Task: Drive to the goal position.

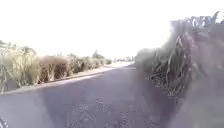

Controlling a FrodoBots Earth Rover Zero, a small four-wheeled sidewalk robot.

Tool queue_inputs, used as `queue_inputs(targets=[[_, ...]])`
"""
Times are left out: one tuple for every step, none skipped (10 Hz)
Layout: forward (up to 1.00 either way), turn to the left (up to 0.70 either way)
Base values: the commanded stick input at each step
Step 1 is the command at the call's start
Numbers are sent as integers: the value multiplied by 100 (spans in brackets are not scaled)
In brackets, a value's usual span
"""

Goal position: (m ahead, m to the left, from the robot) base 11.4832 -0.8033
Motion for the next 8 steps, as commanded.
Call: queue_inputs(targets=[[85, -30], [85, 0], [85, 0], [85, 0], [85, 0], [85, 0], [85, 0], [85, -2]])
